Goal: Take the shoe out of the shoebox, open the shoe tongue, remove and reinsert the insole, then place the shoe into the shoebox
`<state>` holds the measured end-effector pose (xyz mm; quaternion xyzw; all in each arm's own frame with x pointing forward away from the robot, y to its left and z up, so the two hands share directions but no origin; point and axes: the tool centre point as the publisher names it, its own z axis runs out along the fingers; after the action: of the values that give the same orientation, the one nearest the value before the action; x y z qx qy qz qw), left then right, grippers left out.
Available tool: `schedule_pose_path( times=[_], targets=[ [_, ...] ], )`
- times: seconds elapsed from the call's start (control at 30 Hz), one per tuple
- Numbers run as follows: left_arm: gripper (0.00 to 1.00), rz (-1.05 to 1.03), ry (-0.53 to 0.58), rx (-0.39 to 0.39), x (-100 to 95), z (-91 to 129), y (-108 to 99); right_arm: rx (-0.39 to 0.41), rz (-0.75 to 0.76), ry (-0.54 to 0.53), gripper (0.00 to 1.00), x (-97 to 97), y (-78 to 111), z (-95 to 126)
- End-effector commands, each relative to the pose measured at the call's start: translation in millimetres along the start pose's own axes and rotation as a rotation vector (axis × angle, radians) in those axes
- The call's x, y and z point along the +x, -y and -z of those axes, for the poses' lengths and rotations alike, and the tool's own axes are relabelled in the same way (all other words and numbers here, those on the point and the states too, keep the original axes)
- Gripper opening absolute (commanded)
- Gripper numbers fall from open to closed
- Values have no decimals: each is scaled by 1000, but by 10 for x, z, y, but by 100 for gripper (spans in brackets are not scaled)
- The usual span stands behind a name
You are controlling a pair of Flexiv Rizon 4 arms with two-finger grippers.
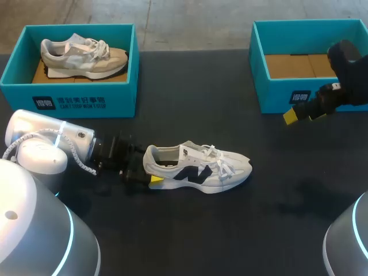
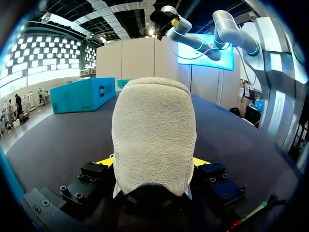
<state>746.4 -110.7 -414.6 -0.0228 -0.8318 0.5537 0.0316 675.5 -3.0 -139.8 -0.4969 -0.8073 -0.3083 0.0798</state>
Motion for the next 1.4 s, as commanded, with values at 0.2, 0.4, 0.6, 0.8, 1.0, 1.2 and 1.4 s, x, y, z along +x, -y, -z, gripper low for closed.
schedule_pose_path(
  times=[0.2, 0.4, 0.6, 0.8, 1.0, 1.2, 1.4],
  targets=[
    [0, 2, -2, -6, -7, -44, -23, 4, 0, 0, 100, -4, -23, -15],
    [0, 2, -2, -6, -7, -44, -23, 4, 0, 0, 100, -4, -23, -15],
    [0, 2, -2, -6, -7, -44, -23, 4, 0, 0, 100, -4, -23, -15],
    [0, 2, -2, -6, -7, -44, -23, 10, -47, 10, 100, 85, -99, -173],
    [0, 2, -2, -6, -7, -44, -23, 57, -118, 76, 100, 259, -241, -486],
    [0, 2, -2, -6, -7, -44, -23, 110, -176, 160, 100, 437, -417, -754],
    [0, 2, -2, -6, -7, -44, -23, 197, -200, 249, 100, 620, -603, -1031]
  ],
)
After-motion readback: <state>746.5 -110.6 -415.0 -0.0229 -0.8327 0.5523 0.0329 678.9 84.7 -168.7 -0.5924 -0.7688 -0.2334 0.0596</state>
